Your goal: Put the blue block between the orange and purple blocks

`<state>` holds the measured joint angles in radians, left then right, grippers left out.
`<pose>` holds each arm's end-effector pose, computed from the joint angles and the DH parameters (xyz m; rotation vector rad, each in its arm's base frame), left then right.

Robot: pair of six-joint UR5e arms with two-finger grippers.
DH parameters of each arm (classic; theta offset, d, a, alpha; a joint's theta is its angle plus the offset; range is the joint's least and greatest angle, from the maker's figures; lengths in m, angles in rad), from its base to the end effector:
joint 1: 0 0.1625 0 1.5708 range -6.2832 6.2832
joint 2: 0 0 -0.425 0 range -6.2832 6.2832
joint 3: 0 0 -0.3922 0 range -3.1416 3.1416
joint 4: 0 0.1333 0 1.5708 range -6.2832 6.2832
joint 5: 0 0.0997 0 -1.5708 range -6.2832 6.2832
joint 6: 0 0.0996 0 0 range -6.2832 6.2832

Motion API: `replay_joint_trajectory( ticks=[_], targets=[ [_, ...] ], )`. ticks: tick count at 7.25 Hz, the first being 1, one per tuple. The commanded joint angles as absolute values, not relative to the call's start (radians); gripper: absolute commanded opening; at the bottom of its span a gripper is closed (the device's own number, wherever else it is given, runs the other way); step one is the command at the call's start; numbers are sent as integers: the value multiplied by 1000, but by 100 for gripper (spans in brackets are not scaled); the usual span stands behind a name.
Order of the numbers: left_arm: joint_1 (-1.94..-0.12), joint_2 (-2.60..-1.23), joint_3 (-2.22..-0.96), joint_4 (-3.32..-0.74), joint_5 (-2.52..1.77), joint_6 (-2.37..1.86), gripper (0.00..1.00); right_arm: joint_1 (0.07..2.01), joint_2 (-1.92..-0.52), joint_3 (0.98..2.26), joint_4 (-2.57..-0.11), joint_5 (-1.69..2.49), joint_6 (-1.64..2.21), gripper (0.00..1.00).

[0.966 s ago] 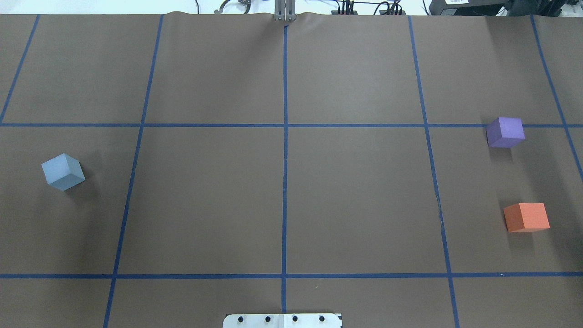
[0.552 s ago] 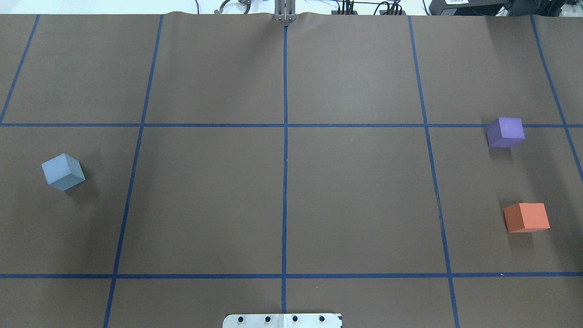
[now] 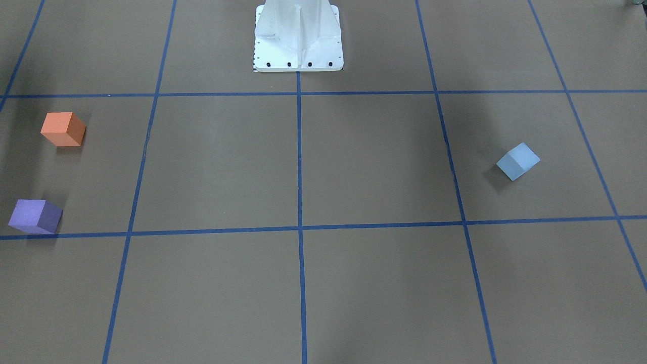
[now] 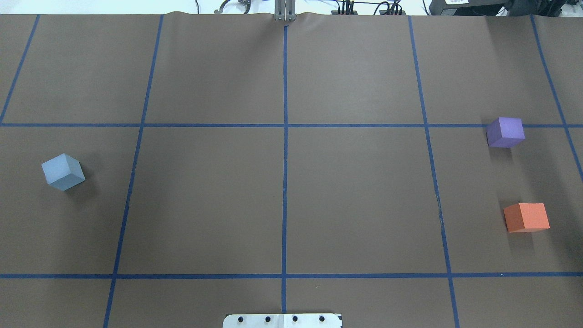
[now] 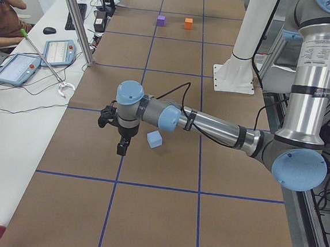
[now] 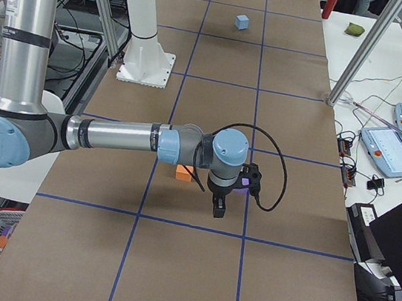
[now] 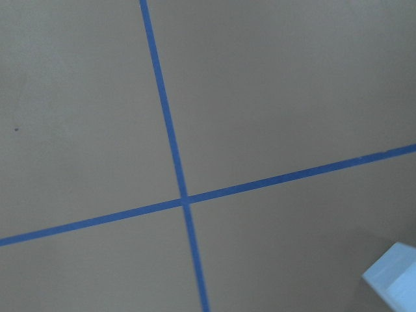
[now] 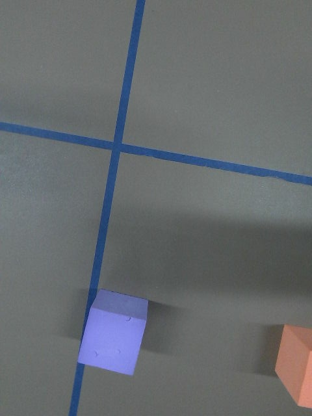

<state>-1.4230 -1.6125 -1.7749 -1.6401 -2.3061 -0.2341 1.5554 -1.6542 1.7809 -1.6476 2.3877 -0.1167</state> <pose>0.0102 -0.5200 0.5310 0.1568 0.7725 0.0341 0.0537 -0.4575 0.5996 0.0885 -0.8140 -0.1450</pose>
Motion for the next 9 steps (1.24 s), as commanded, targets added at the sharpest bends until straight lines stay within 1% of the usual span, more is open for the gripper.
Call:
replay_joint_trajectory(
  ticks=[1,3,5,7,9],
  targets=[
    [-1278,-1603,-1793,-1766,-2296,-656,100,1555,-1654,1781,-1647,2388,-117,99],
    [-1148,-1591,-1796,-1897,-2213,-999,100,1552,-1652,1781,-1647,2387,-118,99],
    [-1012,-1582,-1796,-1936,-2087,-1183,100,1549,-1652,1781,-1647,2387,-118,99],
    [-896,-1528,-1792,-2002,-1961,-1250,100,1549,-1654,1781,-1647,2387,-118,99],
    [-891,-1517,-1790,-2003,-1960,-1247,100,1549,-1654,1779,-1647,2385,-120,99]
  ],
)
